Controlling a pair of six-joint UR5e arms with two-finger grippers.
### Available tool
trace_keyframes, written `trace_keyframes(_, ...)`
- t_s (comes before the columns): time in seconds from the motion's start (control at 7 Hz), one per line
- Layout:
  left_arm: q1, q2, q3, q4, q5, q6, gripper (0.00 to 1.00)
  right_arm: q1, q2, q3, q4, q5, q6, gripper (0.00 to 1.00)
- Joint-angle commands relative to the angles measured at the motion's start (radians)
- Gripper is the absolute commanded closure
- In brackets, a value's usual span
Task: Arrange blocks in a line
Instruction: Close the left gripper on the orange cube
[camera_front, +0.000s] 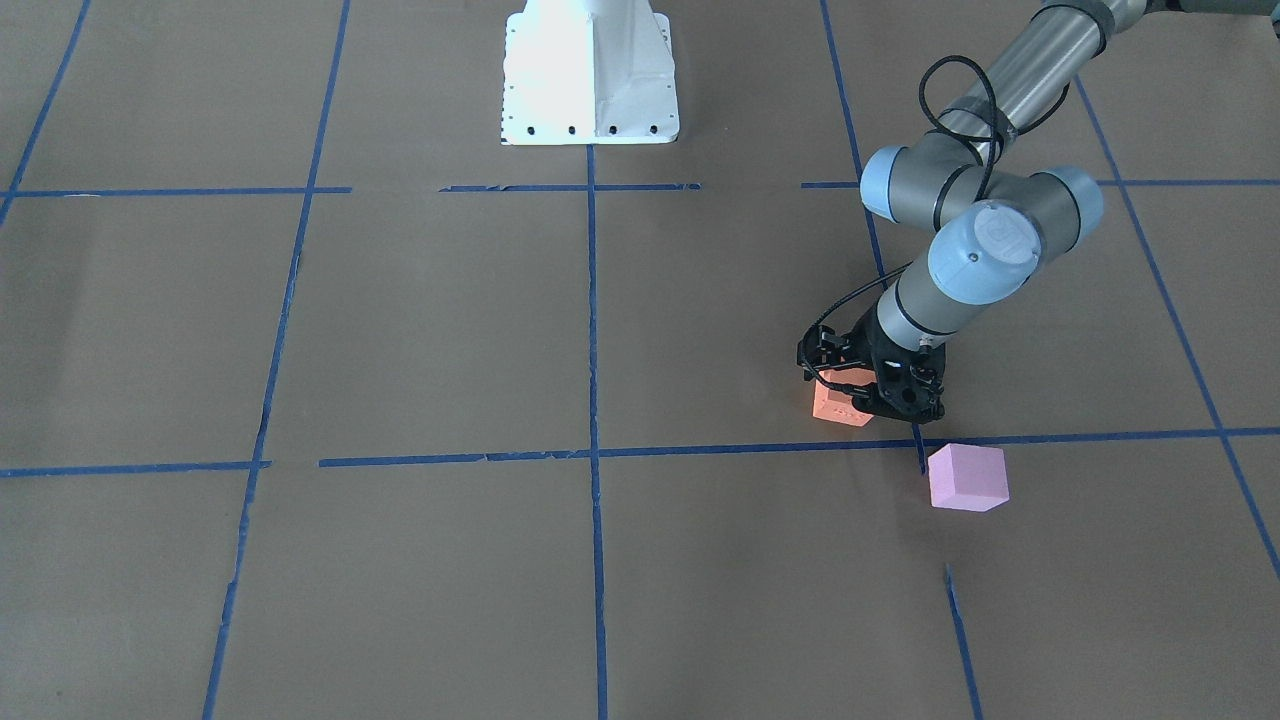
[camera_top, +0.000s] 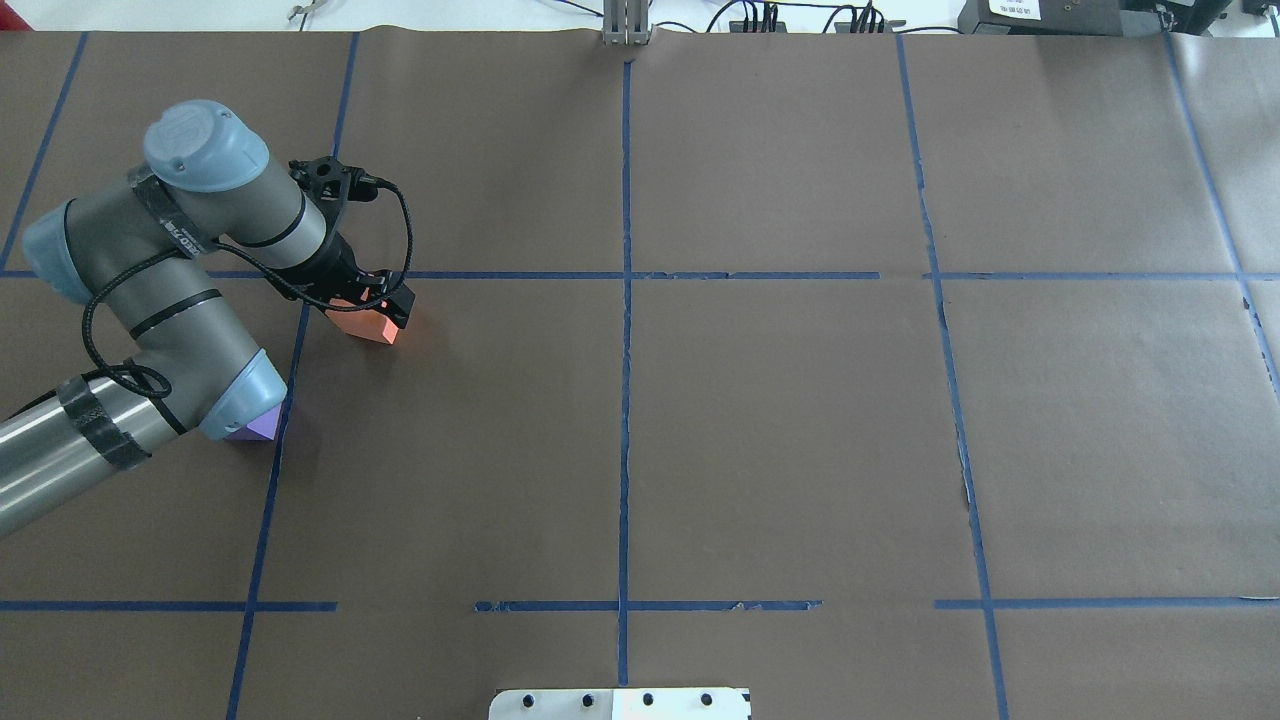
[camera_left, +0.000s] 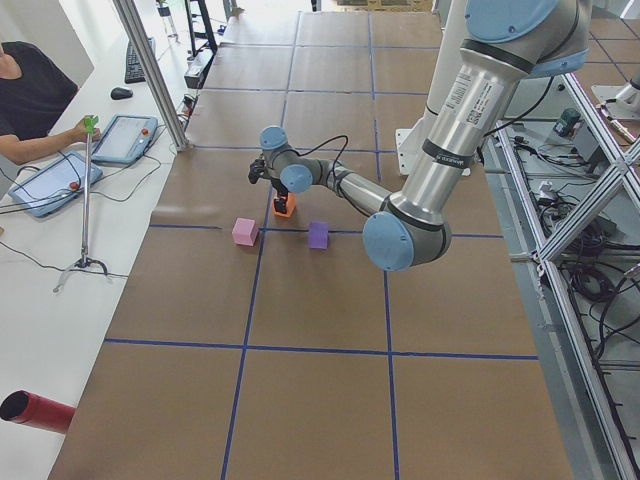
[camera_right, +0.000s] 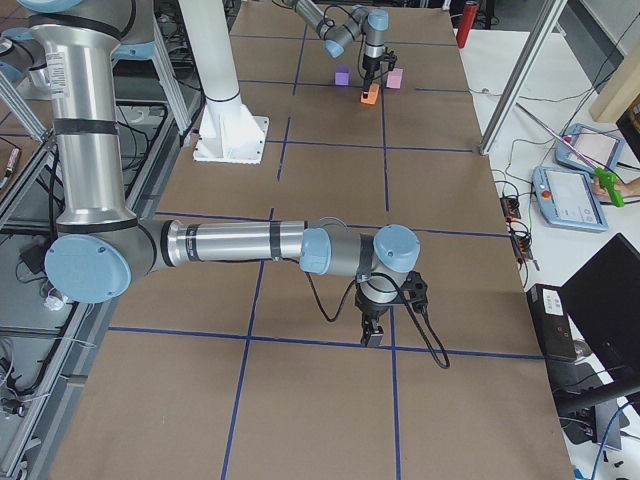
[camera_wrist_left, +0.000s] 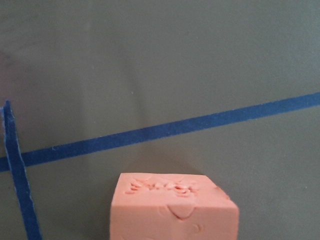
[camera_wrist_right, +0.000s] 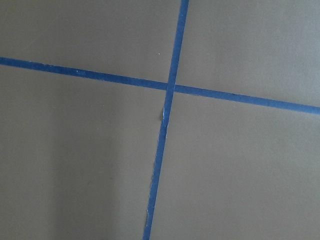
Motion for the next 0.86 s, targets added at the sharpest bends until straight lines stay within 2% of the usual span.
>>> trace_keyframes(0.0,0.0,0.0,0.018,-0.024,0.0,0.0,0.0,0.0,0.0,0.0,0.0,0.0,0.0,0.0)
trace_keyframes(0.43,0.0,-0.007,0.024,-0.035,0.014,-0.002,0.03,0.0,0.0,0.0,0.0,0.0,0.0,0.0)
trace_keyframes(0.57,0.0,-0.007,0.024,-0.035,0.014,-0.003,0.27,0.0,0.0,0.002,0.0,0.0,0.0,0.0)
trace_keyframes(0.71,0.0,-0.008,0.024,-0.034,0.014,-0.003,0.59,0.0,0.0,0.0,0.0,0.0,0.0,0.0)
